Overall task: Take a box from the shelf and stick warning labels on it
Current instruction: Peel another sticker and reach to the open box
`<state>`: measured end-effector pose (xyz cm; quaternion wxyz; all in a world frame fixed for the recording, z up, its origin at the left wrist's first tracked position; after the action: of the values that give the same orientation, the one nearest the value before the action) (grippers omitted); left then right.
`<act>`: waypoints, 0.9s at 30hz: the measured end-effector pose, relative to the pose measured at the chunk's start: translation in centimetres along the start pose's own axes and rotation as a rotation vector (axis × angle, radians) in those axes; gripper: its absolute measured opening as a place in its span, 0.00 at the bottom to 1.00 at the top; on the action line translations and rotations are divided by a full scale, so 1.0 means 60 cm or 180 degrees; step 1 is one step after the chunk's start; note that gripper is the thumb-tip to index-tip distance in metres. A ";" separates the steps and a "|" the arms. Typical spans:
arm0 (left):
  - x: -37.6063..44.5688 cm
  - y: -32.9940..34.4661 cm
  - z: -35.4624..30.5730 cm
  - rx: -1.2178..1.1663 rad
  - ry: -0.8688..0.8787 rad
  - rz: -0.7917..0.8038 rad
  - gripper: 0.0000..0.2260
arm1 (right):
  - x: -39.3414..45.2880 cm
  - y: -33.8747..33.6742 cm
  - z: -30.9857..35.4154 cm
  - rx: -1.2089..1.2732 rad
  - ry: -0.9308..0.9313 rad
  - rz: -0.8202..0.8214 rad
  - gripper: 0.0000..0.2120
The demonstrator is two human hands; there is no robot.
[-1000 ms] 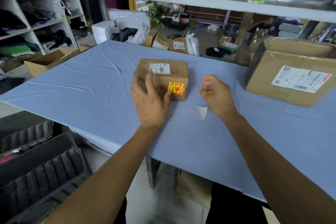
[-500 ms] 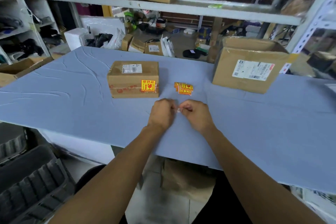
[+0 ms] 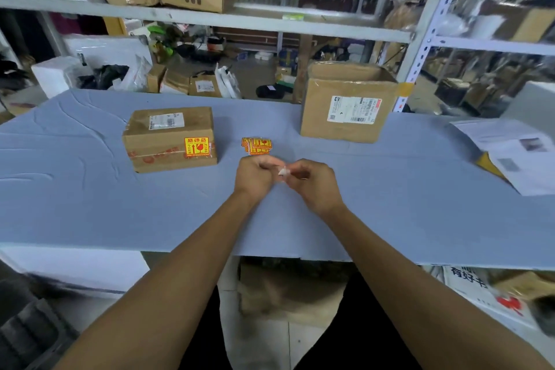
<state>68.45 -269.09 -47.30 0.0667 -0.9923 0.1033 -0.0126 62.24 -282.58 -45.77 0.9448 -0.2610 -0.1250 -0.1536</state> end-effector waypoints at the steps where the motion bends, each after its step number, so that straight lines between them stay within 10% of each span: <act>1: 0.004 0.008 0.000 -0.0134 -0.0144 0.0048 0.08 | -0.005 -0.006 0.003 -0.0093 -0.0038 0.0033 0.06; 16: 0.027 0.086 -0.044 -0.0289 -0.0785 0.0766 0.06 | 0.015 -0.095 0.021 -0.0506 -0.0455 0.0198 0.06; 27: 0.100 0.158 -0.200 0.2102 0.0415 0.0855 0.09 | 0.145 -0.189 0.018 -0.0994 -0.0116 0.0448 0.08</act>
<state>71.92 -281.07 -36.62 0.3780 -0.8920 0.2272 -0.0996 66.08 -293.21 -36.95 0.8988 -0.4155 -0.0982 -0.0998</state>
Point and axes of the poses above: each hand's wrist, its own x-axis towards the middle knuckle, its own y-axis out of the palm, z = x × y, the point moved 8 cm from there along x, towards the middle knuckle, and after that the axes turned 5 degrees about -y, right-handed, at the moved point
